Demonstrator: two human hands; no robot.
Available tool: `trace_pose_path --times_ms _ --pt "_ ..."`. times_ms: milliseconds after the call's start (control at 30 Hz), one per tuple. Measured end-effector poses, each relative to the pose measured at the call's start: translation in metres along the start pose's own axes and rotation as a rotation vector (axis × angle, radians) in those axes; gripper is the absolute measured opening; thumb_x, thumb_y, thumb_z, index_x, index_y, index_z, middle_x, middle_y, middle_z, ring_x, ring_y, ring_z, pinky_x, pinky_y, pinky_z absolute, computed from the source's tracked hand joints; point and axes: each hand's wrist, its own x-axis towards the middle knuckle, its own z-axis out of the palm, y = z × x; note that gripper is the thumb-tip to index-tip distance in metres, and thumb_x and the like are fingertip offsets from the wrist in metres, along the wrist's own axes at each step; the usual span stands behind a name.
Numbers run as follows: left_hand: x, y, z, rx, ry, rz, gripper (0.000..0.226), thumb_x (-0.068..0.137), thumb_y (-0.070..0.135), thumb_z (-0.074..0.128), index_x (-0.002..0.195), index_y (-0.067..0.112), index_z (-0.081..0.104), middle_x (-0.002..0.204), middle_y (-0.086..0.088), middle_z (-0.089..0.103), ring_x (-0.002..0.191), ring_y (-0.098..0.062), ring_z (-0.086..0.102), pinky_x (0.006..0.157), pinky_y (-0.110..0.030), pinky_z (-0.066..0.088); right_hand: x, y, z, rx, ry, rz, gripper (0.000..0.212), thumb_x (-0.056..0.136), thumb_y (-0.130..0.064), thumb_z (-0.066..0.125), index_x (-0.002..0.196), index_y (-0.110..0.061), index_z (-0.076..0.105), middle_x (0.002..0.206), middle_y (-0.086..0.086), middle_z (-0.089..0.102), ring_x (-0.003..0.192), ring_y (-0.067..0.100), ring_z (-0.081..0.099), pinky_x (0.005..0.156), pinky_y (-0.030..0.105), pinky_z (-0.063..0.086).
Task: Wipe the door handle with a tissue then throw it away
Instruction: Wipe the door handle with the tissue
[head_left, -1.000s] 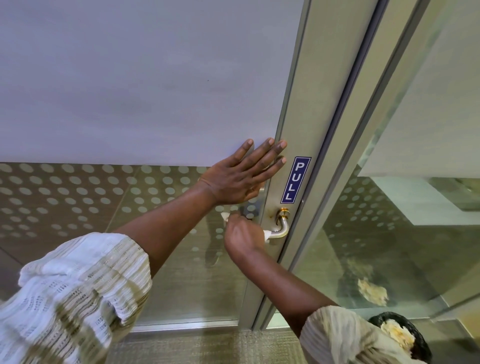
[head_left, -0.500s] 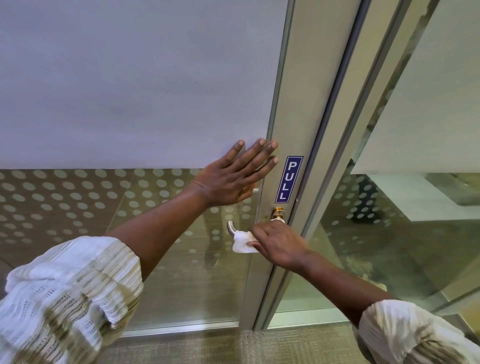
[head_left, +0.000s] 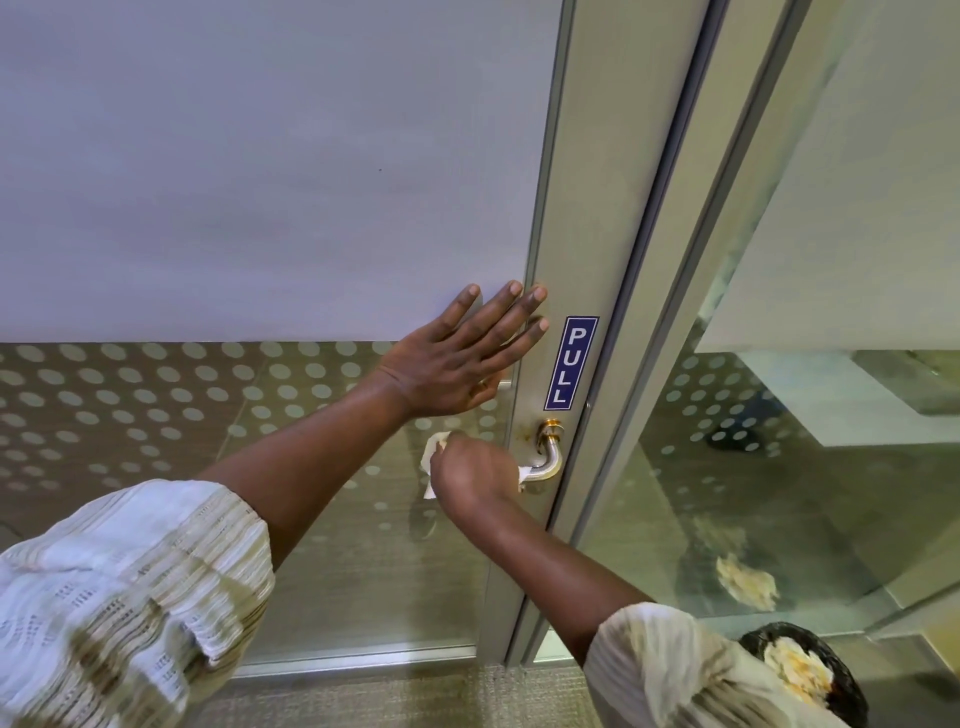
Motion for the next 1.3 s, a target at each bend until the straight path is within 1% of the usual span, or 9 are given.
trace_pose_path --times_ms 167,267,367,600,733,833,1067,1200,1300 --pt "0.0 0.0 0.0 -0.006 0.004 -0.001 0.07 0.107 0.046 0.037 0.167 0.011 0.027 0.171 -0.019 0.023 0.157 -0.036 0.025 0.128 -0.054 0.01 -0.013 0.024 0.018 -0.076 0.269 -0.364 0.031 0.104 -0.028 0.041 0.114 -0.007 0.062 0.088 0.011 0.07 0.069 0.029 0.063 0.056 0.037 0.043" --pt "-0.001 0.0 0.001 -0.006 0.014 -0.01 0.071 0.107 0.045 0.036 0.168 0.01 0.025 0.172 -0.02 0.021 0.158 -0.037 0.023 0.128 -0.054 0.01 -0.021 0.055 0.032 -0.053 0.33 -0.531 0.042 0.102 -0.03 0.048 0.137 -0.008 0.051 0.101 0.009 0.065 0.082 0.028 0.057 0.07 0.041 0.044" --pt "-0.001 0.001 0.003 -0.014 0.012 -0.014 0.071 0.107 0.044 0.037 0.168 0.01 0.025 0.172 -0.02 0.02 0.158 -0.037 0.022 0.129 -0.054 0.009 -0.031 0.089 0.04 -0.061 0.344 -0.553 0.055 0.098 -0.024 0.05 0.15 -0.01 0.036 0.107 0.006 0.054 0.09 0.026 0.048 0.081 0.04 0.037" --pt "-0.002 0.002 0.002 -0.033 0.025 -0.029 0.072 0.104 0.04 0.043 0.167 0.009 0.027 0.173 -0.02 0.019 0.159 -0.037 0.021 0.13 -0.054 0.008 -0.043 0.129 0.018 0.088 0.335 -0.585 0.045 0.094 -0.006 0.057 0.139 -0.004 0.054 0.129 0.015 0.061 0.118 0.031 0.053 0.106 0.044 0.039" --pt "-0.003 0.003 0.003 -0.04 0.025 -0.03 0.074 0.104 0.041 0.043 0.168 0.009 0.024 0.174 -0.021 0.012 0.16 -0.038 0.017 0.131 -0.054 0.005 -0.055 0.144 0.0 0.195 0.325 -0.448 0.041 0.092 0.0 0.061 0.133 -0.005 0.062 0.139 0.016 0.059 0.128 0.034 0.057 0.102 0.045 0.051" --pt "-0.002 0.001 0.004 -0.034 0.014 -0.015 0.074 0.106 0.043 0.04 0.169 0.009 0.02 0.175 -0.022 0.008 0.16 -0.039 0.014 0.131 -0.055 0.001 -0.057 0.142 -0.017 0.283 0.376 -0.23 0.031 0.092 -0.004 0.063 0.121 -0.011 0.07 0.125 0.013 0.061 0.101 0.031 0.066 0.075 0.039 0.057" --pt "-0.002 0.0 0.004 -0.031 -0.002 0.0 0.075 0.106 0.046 0.039 0.168 0.009 0.019 0.172 -0.022 0.012 0.159 -0.04 0.012 0.13 -0.055 -0.001 -0.033 0.141 -0.047 0.458 0.253 0.316 0.013 0.094 -0.019 0.056 0.103 -0.024 0.049 0.073 -0.004 0.058 0.059 0.009 0.05 0.049 0.026 0.03" --pt "-0.002 -0.001 0.004 -0.025 0.007 -0.002 0.075 0.106 0.046 0.039 0.168 0.009 0.02 0.172 -0.022 0.014 0.158 -0.04 0.016 0.13 -0.055 0.0 -0.022 0.129 -0.048 0.821 0.327 0.381 0.005 0.092 -0.016 0.061 0.092 -0.018 0.057 0.075 -0.005 0.063 0.064 0.013 0.059 0.047 0.023 0.037" --pt "-0.002 0.0 0.004 -0.021 0.015 -0.006 0.076 0.105 0.045 0.041 0.168 0.009 0.021 0.173 -0.022 0.013 0.159 -0.04 0.014 0.13 -0.055 0.001 -0.022 0.115 -0.047 1.241 0.346 0.425 0.014 0.09 -0.014 0.062 0.102 -0.017 0.068 0.087 -0.001 0.074 0.078 0.015 0.07 0.061 0.018 0.047"
